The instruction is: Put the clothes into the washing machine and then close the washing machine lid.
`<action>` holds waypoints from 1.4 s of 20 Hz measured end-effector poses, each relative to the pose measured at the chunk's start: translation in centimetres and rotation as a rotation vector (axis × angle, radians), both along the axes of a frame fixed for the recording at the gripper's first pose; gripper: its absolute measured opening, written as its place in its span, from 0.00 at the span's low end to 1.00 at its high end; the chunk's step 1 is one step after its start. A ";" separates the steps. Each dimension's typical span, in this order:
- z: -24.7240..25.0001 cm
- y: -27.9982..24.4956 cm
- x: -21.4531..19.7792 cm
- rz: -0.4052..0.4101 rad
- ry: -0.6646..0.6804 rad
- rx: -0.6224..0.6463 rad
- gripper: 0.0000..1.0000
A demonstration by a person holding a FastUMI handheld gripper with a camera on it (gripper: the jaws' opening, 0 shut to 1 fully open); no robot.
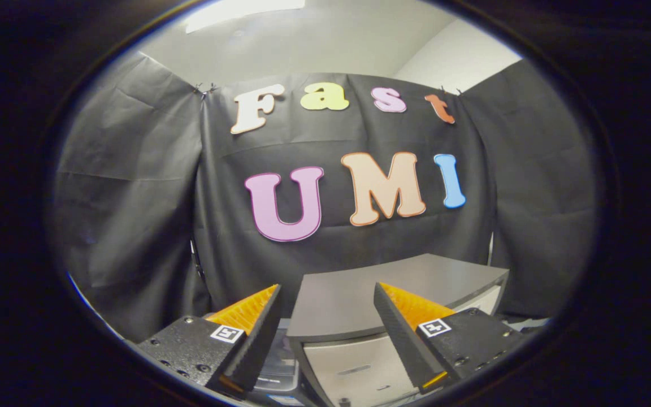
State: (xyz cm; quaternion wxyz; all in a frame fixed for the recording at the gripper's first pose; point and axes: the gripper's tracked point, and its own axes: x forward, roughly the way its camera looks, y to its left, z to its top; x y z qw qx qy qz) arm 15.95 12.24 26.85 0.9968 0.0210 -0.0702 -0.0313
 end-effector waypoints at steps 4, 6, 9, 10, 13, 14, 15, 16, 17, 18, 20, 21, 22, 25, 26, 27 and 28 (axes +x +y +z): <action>-1.9 -1.7 -1.4 0.053 -0.026 0.009 0.97; -3.1 -3.3 -2.3 0.075 -0.036 0.030 0.97; -5.3 -5.5 -3.9 0.088 -0.081 0.000 0.96; -6.1 -6.1 -4.5 0.086 -0.094 -0.026 0.96; -8.5 -8.4 -6.8 0.051 -0.143 -0.112 0.96; -9.2 -9.1 -7.5 0.041 -0.157 -0.134 0.96; -9.9 -9.7 -8.1 0.034 -0.164 -0.147 0.96; -10.9 -10.4 -8.5 0.031 -0.153 -0.140 0.97; -12.3 -11.0 -8.8 0.030 -0.135 -0.119 0.97; -13.2 -11.4 -9.4 0.036 -0.124 -0.096 0.97; -14.8 -11.9 -10.1 0.050 -0.120 -0.065 0.97; -15.5 -12.2 -10.5 0.054 -0.116 -0.056 0.97; -16.5 -12.4 -10.7 0.054 -0.104 -0.051 0.97; -19.5 -12.6 -11.3 0.071 -0.047 -0.036 0.97; -20.3 -12.6 -11.5 0.076 -0.030 -0.034 0.97; -21.4 -12.5 -11.5 0.081 -0.013 -0.033 0.97; -22.3 -12.5 -11.5 0.085 0.005 -0.028 0.97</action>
